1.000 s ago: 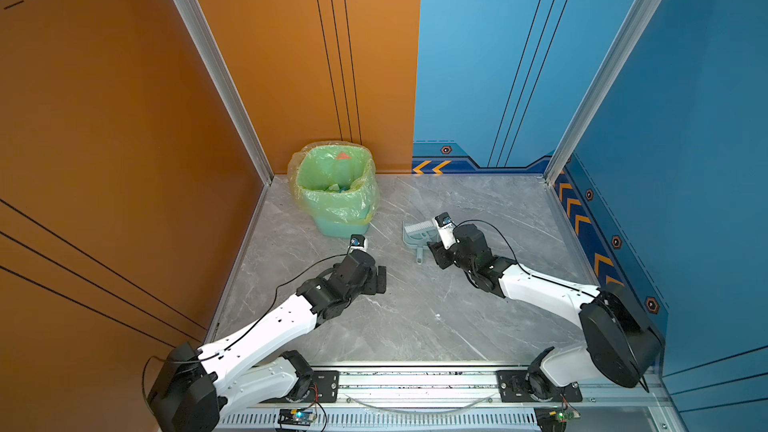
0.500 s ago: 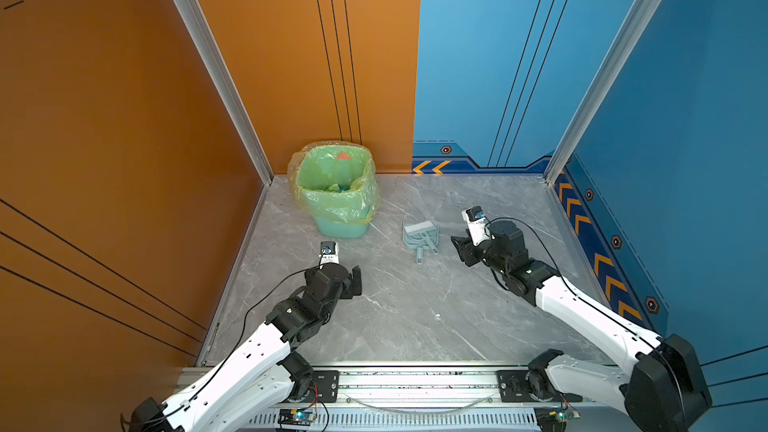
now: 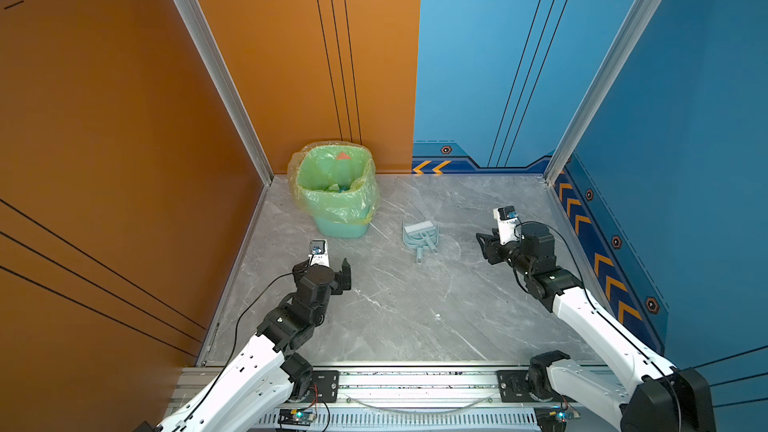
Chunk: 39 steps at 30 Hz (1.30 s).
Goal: Sweep away the paper scraps from the table
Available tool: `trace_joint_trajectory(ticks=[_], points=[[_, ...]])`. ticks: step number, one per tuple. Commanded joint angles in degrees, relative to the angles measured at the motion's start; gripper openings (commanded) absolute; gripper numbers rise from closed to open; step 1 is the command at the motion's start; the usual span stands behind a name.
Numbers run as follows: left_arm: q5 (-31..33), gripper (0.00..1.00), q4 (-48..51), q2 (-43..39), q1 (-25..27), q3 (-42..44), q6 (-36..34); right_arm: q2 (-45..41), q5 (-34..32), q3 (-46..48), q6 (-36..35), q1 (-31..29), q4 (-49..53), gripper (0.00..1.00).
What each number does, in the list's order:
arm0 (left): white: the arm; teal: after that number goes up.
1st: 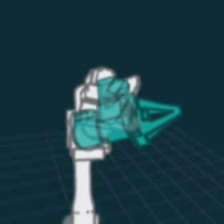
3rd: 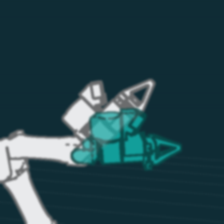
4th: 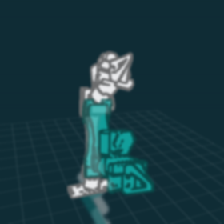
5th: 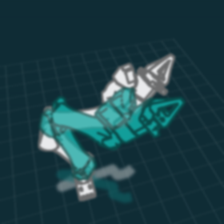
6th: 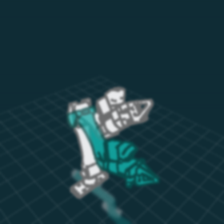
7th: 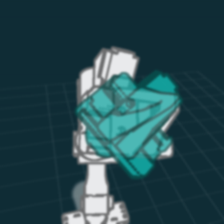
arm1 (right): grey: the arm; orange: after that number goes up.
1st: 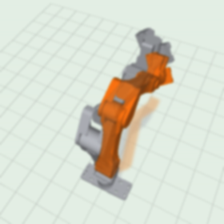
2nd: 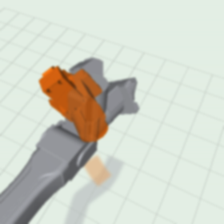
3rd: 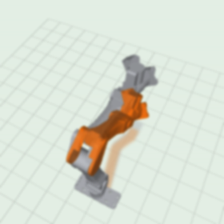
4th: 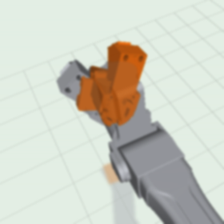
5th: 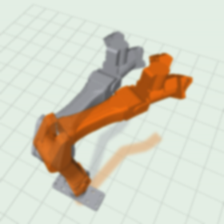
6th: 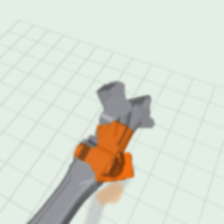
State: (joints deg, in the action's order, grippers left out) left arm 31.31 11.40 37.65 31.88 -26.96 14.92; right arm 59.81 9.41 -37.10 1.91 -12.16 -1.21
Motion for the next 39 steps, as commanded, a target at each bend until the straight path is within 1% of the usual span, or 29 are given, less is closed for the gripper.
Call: trace_joint_trajectory(ticks=[1,8,11,15,20,21,23,25,28,31,33,35,39], points=[[0.2,0.98,-5.48,0.8,-1.28,1.12,-5.69,0.83,0.83,1.88,1.84,3.2,-3.86,0.55],[-0.94,0.98,-12.9,3.12,-4.21,2.65,-13.28,4.5,0.21,7.15,3.31,10.32,-13.44,0.55],[-2.02,0.98,-15.52,3.87,-6.34,3.8,-14.26,6.61,-1.49,9.24,4.23,12.85,-18.35,0.55],[-3.96,0.98,-17.67,4.88,-10.17,4.86,-15.32,9.61,-4.38,12.48,4.22,14.48,-26.2,0.56],[-6.25,0.98,-22.08,5.33,-15.12,7.08,-16.29,15.92,-8.57,14.34,2.64,15.01,-33.94,0.56],[-6.72,0.98,-23.61,5.25,-15.87,7.84,-16.4,17.22,-8.92,14.24,2.61,15.14,-34.98,0.56],[-8.7,0.98,-26.55,5.33,-17.84,9.25,-16.16,18.23,-8.33,12.89,2.42,15.23,-33.8,0.56],[-10.1,0.98,-27.71,5.75,-19.28,9.8,-15.87,19.13,-7.95,12.67,2.37,15.2,-35.34,0.56],[-12.1,0.98,-30.89,8.16,-21.29,11.07,-16.37,20.49,-7.55,12.47,3.08,15.29,-36.58,0.56],[-14.94,0.98,-35.62,11.1,-23.05,12.62,-17.62,23.03,-6.66,13.18,3.36,15.28,-40.7,0.56],[-15.3,0.98,-38.58,13.24,-24.11,13.36,-18.49,25.36,-6.39,13.12,3.23,15.0,-42.99,0.56],[-15.1,0.98,-41.17,15.38,-25.08,13.88,-19.25,25.55,-6.52,12.07,2.12,14.18,-40.78,0.56],[-17.39,0.98,-46.38,19.16,-27.37,14.82,-19.14,25.96,-7.5,11.96,1.11,13.23,-40.9,0.56]])
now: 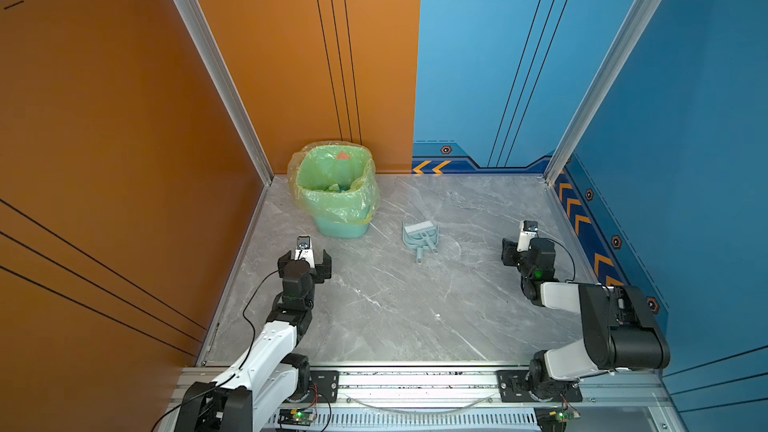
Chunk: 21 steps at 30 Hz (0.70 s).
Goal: Sweep away the paper scraps from the table
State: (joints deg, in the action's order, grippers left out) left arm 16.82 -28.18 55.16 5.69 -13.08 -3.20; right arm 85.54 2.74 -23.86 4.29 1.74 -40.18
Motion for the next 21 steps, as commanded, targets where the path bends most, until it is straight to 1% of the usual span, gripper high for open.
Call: trace_joint_trajectory(ticks=[1,4,11,17,21], points=[[-3.1,0.98,-7.85,2.35,-1.45,1.11,-1.07,0.31,-1.08,-1.28,-1.38,-0.83,-2.0,0.56],[-3.87,0.98,-10.21,4.32,-2.24,1.29,-1.05,0.28,-1.49,-0.96,-1.89,-1.29,-2.59,0.57],[-5.53,0.98,-13.93,8.49,-3.12,0.94,-0.84,1.6,-3.22,1.51,-2.45,-2.26,-7.92,0.57],[-5.37,0.98,-19.91,13.85,-3.59,1.47,-1.38,1.99,-3.48,1.82,-2.18,-2.09,-8.68,0.57],[-6.09,0.98,-21.83,15.84,-3.84,0.99,-2.23,2.07,-3.6,1.96,-2.05,-2.09,-9.12,0.58]])
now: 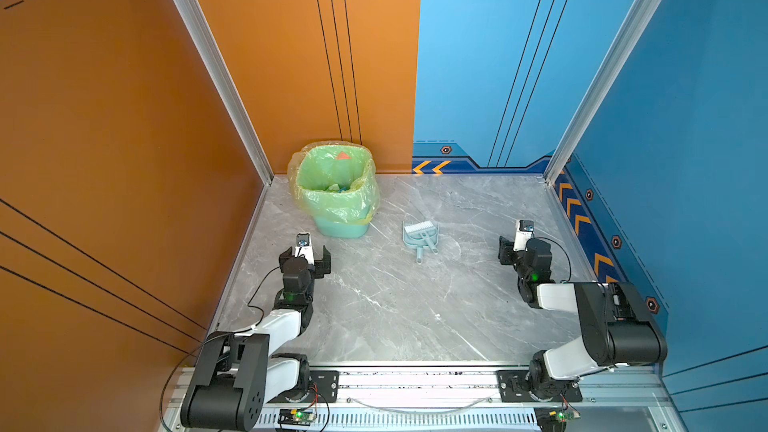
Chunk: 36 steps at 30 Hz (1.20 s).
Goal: Sweep away the paper scraps from the table
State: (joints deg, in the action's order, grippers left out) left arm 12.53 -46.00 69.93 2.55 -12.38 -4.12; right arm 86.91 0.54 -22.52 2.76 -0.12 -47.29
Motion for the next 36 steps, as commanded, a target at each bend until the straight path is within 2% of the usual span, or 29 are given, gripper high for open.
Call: trace_joint_trajectory(ticks=[1,11,20,24,26,29,36], points=[[-2.4,0.98,-4.32,1.7,-0.74,-0.02,-1.57,0.71,-1.36,0.66,-0.49,-0.23,-2.02,0.58],[-4.49,0.98,-1.77,2.29,-0.97,-1.67,-1.75,0.71,-1.4,0.59,-0.48,-0.14,-2.02,0.58],[-5.62,0.98,-2.69,5.92,-0.98,-4.0,2.65,0.75,-1.41,0.64,-0.48,-0.19,-2.02,0.59],[-3.91,0.98,-11.24,12.02,-0.88,-2.77,4.15,0.71,-1.41,0.62,-0.48,-0.23,-2.05,0.59],[-4.48,0.98,-16.06,15.92,-0.58,-2.31,3.72,0.69,-1.41,0.57,-0.48,-0.23,-2.15,0.59],[-1.99,0.98,-23.01,21.0,0.62,-2.11,2.59,0.67,-1.4,0.59,-0.48,-0.2,-2.11,0.59],[3.72,0.98,-16.3,19.92,0.97,-4.67,4.27,0.74,-1.41,0.64,-0.47,-0.15,-2.03,0.6]])
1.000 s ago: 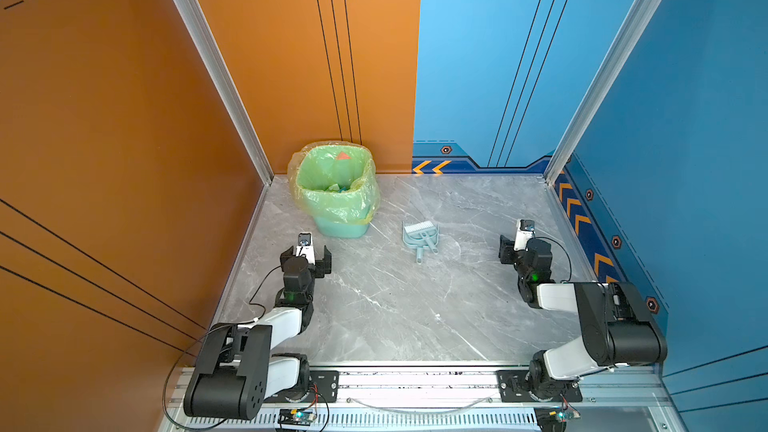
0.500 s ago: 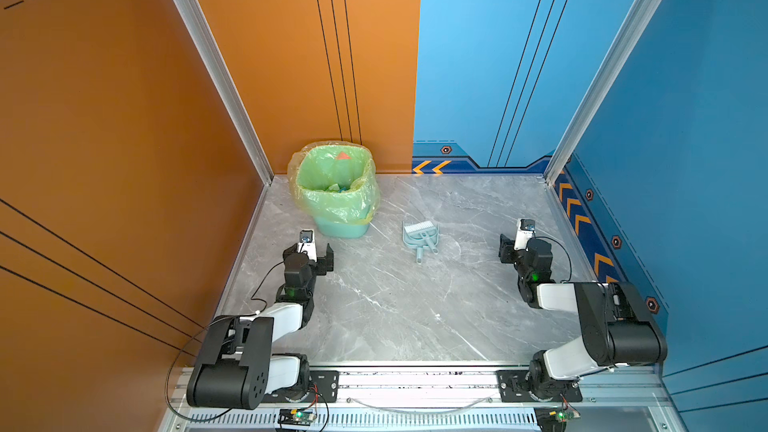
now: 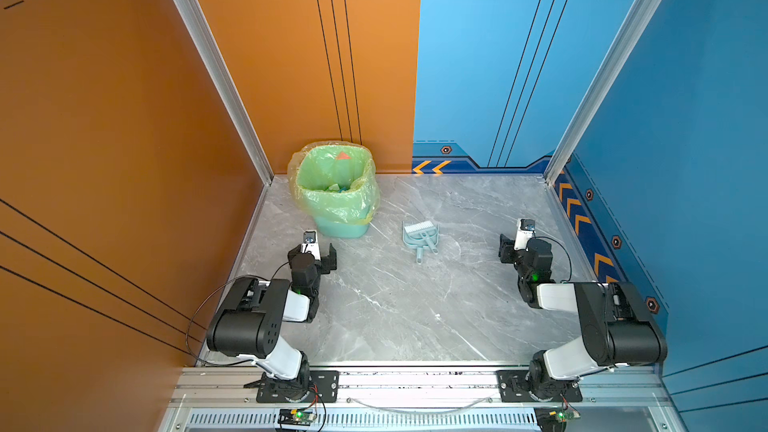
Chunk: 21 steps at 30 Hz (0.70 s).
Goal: Sweep away the paper scraps from the table
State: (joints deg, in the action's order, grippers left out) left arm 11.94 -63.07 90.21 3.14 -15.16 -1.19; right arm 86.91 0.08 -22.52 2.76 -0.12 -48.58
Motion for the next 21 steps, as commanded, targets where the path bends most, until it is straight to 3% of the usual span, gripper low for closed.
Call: trace_joint_trajectory(ticks=[1,6,12,21], points=[[4.76,0.98,3.73,-0.77,0.34,-3.13,1.65,0.76,-0.96,0.6,-0.52,-0.17,-0.73,0.61],[4.57,0.98,8.92,-0.59,0.36,-5.86,1.58,0.8,-0.95,0.64,-0.39,-0.14,-0.64,0.68],[4.53,0.98,8.9,-0.63,0.36,-5.87,1.63,0.8,-2.41,0.42,0.22,-0.14,-0.38,1.0],[4.48,0.98,8.91,-0.7,0.37,-5.89,1.59,0.8,-2.63,0.46,0.14,-0.23,-0.47,1.0]])
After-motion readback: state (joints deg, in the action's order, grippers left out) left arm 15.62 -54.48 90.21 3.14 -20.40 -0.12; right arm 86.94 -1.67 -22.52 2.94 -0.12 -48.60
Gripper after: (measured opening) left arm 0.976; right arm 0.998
